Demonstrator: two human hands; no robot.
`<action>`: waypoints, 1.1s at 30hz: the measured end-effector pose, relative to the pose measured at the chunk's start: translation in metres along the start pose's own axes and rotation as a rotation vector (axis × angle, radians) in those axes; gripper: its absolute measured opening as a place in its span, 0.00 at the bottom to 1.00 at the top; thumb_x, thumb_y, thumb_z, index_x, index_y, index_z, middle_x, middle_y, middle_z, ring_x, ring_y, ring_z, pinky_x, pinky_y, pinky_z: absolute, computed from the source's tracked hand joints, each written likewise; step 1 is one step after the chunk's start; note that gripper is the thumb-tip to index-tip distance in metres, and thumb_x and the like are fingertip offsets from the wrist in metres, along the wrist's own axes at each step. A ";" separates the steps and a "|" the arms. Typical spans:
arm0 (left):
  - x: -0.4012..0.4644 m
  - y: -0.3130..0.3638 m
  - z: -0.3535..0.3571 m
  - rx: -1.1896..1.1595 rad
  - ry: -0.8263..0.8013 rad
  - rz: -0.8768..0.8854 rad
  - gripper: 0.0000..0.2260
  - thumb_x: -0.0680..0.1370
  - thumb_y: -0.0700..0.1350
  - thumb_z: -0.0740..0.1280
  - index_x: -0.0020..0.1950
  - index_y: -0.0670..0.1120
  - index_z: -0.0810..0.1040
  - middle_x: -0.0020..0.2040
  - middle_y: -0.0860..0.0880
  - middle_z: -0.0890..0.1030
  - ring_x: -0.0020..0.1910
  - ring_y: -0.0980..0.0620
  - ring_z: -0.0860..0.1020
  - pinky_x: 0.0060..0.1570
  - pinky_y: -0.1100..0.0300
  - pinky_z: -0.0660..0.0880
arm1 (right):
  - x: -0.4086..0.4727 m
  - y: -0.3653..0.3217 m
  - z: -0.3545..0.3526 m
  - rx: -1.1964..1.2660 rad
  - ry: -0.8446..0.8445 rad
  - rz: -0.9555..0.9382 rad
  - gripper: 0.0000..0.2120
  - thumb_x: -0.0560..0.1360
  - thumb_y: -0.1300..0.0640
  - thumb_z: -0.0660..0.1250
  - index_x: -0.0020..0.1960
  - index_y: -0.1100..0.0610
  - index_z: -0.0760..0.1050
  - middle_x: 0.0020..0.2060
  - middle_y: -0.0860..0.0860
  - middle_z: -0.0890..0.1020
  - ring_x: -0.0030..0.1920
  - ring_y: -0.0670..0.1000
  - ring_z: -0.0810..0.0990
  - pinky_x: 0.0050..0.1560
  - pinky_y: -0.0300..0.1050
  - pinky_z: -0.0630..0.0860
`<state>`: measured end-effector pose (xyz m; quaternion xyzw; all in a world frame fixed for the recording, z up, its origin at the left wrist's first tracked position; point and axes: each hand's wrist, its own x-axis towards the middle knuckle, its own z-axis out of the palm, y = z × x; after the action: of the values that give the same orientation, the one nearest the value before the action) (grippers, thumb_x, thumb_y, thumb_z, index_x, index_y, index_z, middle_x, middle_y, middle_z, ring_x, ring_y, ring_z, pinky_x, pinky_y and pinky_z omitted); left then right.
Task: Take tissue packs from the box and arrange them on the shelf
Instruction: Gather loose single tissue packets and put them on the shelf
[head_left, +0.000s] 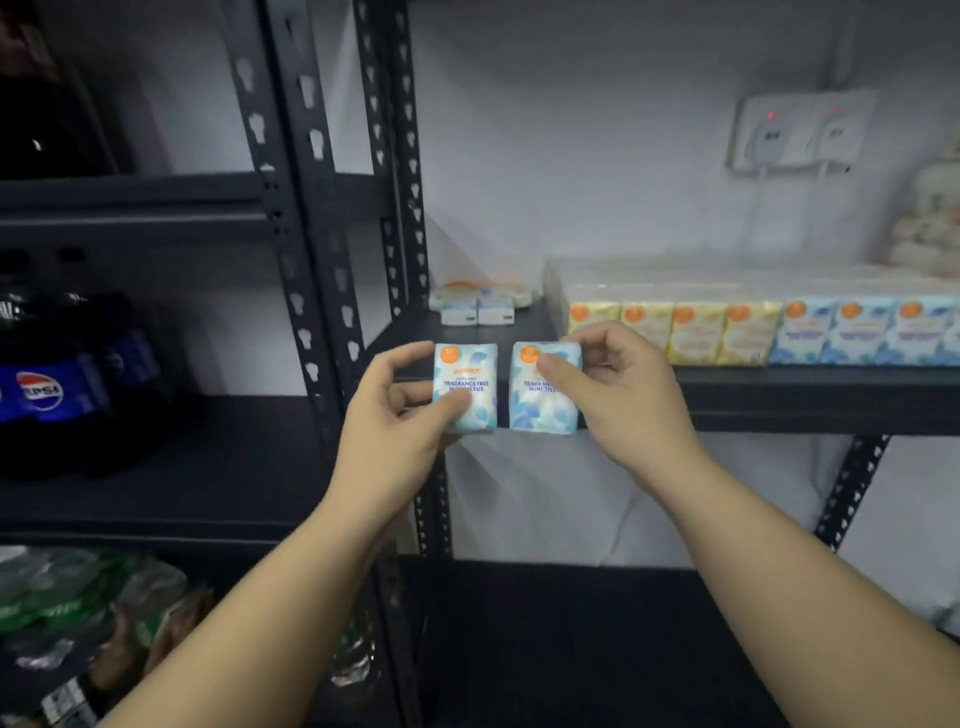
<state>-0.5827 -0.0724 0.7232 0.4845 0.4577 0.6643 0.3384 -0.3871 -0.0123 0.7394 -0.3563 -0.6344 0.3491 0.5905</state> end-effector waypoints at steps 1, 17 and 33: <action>0.009 0.006 -0.003 0.032 0.009 0.015 0.20 0.77 0.37 0.75 0.64 0.52 0.76 0.49 0.46 0.87 0.50 0.44 0.87 0.56 0.41 0.82 | 0.011 -0.002 0.005 -0.047 0.006 -0.014 0.10 0.74 0.59 0.78 0.51 0.58 0.79 0.43 0.50 0.85 0.43 0.50 0.88 0.40 0.44 0.82; 0.077 -0.006 -0.027 0.674 -0.012 0.186 0.25 0.77 0.55 0.74 0.73 0.53 0.77 0.63 0.56 0.78 0.58 0.58 0.79 0.61 0.63 0.74 | 0.068 0.012 0.043 -0.522 -0.015 0.045 0.15 0.72 0.42 0.78 0.49 0.50 0.78 0.44 0.43 0.81 0.47 0.46 0.82 0.46 0.44 0.77; 0.083 -0.013 -0.035 0.949 -0.107 0.380 0.16 0.78 0.60 0.70 0.65 0.59 0.80 0.62 0.60 0.75 0.62 0.57 0.74 0.55 0.58 0.76 | 0.062 0.017 0.043 -0.581 -0.153 -0.068 0.18 0.71 0.45 0.80 0.51 0.45 0.72 0.53 0.44 0.78 0.51 0.46 0.81 0.42 0.40 0.75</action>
<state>-0.6408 -0.0038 0.7349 0.6927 0.5946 0.4076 -0.0228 -0.4328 0.0490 0.7534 -0.4616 -0.7619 0.1590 0.4255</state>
